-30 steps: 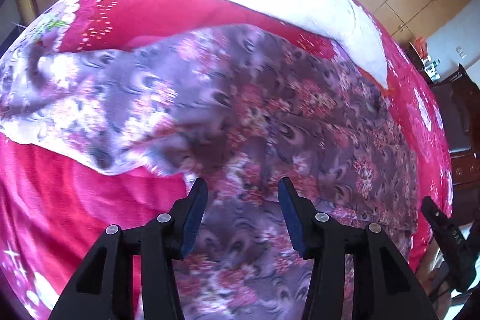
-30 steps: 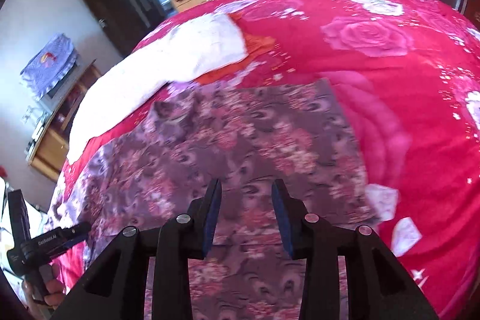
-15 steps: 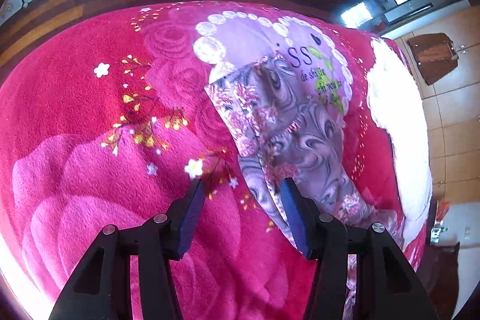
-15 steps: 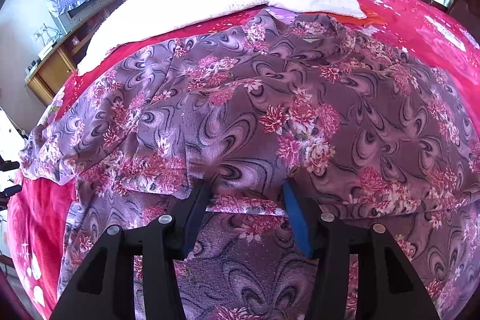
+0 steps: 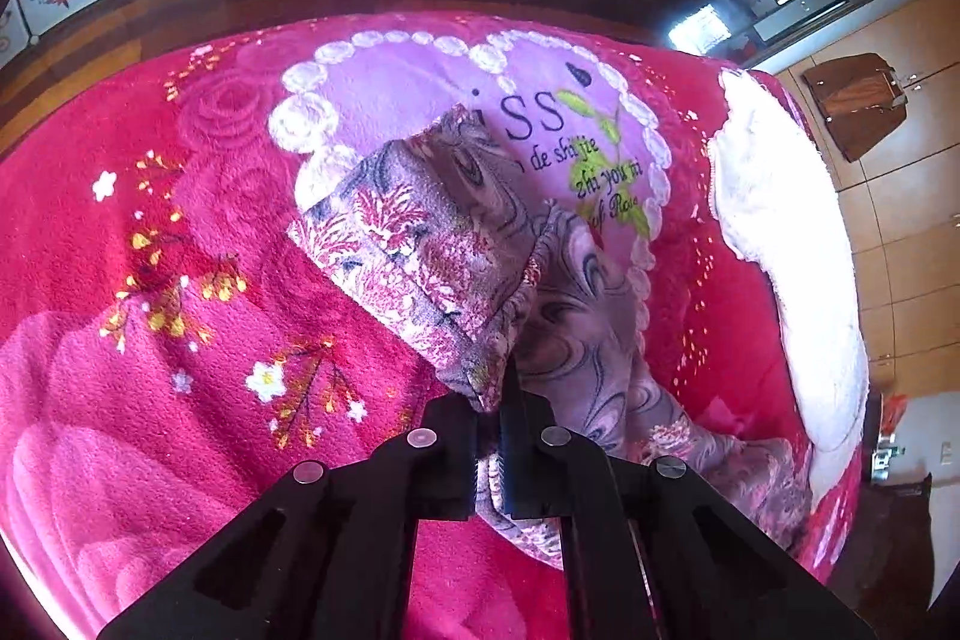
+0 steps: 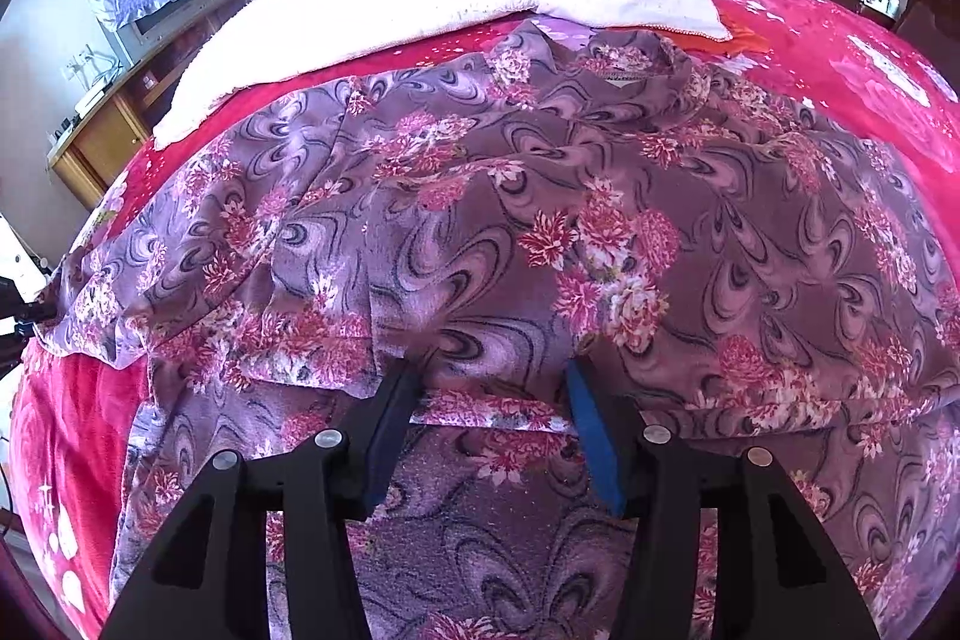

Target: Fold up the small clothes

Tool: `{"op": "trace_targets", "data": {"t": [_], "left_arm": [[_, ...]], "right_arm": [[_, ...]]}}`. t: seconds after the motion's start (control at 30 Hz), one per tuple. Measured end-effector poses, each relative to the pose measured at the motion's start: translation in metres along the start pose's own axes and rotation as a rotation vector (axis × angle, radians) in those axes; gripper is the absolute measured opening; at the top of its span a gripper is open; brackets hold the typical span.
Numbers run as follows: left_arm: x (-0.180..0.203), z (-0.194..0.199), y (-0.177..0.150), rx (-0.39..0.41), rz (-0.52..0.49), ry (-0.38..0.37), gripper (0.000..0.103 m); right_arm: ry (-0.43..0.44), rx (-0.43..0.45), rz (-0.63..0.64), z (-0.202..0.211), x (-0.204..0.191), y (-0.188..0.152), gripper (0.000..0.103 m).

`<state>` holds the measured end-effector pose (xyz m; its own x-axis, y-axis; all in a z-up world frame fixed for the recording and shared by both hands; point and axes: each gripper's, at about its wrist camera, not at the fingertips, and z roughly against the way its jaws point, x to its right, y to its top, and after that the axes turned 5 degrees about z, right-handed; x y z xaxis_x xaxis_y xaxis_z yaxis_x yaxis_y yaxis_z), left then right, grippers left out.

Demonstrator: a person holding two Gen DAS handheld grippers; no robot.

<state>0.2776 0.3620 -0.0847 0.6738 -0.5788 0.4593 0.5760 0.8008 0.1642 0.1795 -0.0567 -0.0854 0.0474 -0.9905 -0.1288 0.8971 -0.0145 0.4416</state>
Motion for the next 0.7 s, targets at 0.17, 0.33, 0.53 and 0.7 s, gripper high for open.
{"op": "trace_targets", "data": {"t": [0.17,0.33,0.53,0.7], "left_arm": [[0.014,0.029,-0.006,0.041,-0.052,0.001,0.004],[0.042,0.064,-0.017,0.106,-0.150,-0.005,0.004],[0.088,0.101,-0.054,0.161,-0.323,-0.014,0.004],[0.124,0.122,-0.092,0.169,-0.423,-0.062,0.004]], "right_arm": [[-0.007,-0.033,0.017,0.006,0.000,0.004,0.055],[-0.086,0.008,0.042,0.031,0.010,0.000,0.055],[-0.152,0.045,0.005,0.059,0.056,-0.011,0.057],[-0.120,0.030,-0.190,0.076,0.113,-0.020,0.058]]}}
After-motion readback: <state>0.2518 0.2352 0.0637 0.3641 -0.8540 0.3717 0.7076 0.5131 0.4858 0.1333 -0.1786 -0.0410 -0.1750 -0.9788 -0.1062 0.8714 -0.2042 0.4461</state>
